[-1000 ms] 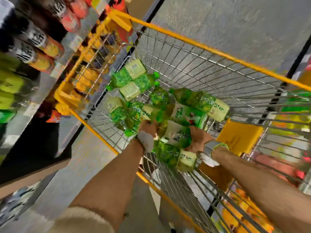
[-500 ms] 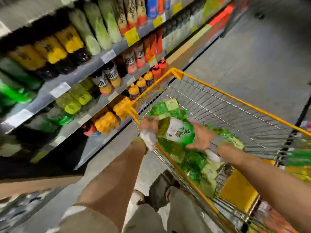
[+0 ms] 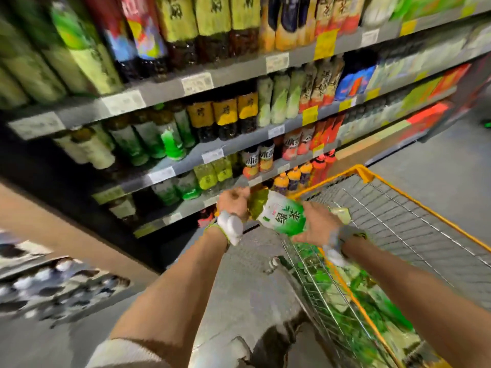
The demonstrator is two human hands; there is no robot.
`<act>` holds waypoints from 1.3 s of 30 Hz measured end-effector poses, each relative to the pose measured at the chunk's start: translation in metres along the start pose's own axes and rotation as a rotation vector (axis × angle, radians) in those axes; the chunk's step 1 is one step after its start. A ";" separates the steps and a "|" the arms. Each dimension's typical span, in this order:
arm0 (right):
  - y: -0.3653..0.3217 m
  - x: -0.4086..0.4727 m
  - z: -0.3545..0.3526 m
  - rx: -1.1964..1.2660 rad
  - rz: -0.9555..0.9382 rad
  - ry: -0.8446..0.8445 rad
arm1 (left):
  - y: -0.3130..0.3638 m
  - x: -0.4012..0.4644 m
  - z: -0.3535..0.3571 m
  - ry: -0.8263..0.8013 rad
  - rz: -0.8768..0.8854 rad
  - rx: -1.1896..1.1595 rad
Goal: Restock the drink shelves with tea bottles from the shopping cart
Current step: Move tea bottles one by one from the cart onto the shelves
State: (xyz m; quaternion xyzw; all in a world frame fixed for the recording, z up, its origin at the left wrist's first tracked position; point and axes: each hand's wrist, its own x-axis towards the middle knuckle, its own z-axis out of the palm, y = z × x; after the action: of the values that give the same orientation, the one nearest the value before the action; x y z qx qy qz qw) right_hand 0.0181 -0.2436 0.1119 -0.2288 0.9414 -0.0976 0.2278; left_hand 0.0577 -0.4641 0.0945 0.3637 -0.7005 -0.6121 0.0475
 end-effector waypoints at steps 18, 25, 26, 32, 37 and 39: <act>-0.145 0.161 0.135 -0.087 -0.343 -0.072 | -0.140 0.099 -0.151 0.428 -0.065 -0.168; -0.162 0.249 0.218 -0.113 -0.484 0.026 | -0.214 0.164 -0.167 0.562 0.076 -0.096; -0.164 0.262 0.229 -0.111 -0.498 0.039 | -0.224 0.174 -0.169 0.576 0.098 -0.093; -0.169 0.324 0.292 -0.100 -0.587 0.254 | -0.274 0.216 -0.172 0.647 0.301 -0.180; -0.182 0.350 0.332 -0.042 -0.659 0.399 | -0.300 0.239 -0.183 0.711 0.455 -0.195; -0.187 0.352 0.337 -0.001 -0.654 0.435 | -0.295 0.242 -0.189 0.734 0.464 -0.180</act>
State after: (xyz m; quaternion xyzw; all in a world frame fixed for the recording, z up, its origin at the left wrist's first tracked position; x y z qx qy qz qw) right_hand -0.0289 -0.6019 -0.2651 -0.4908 0.8452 -0.2107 -0.0202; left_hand 0.1110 -0.7524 -0.2138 0.3843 -0.6442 -0.4742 0.4609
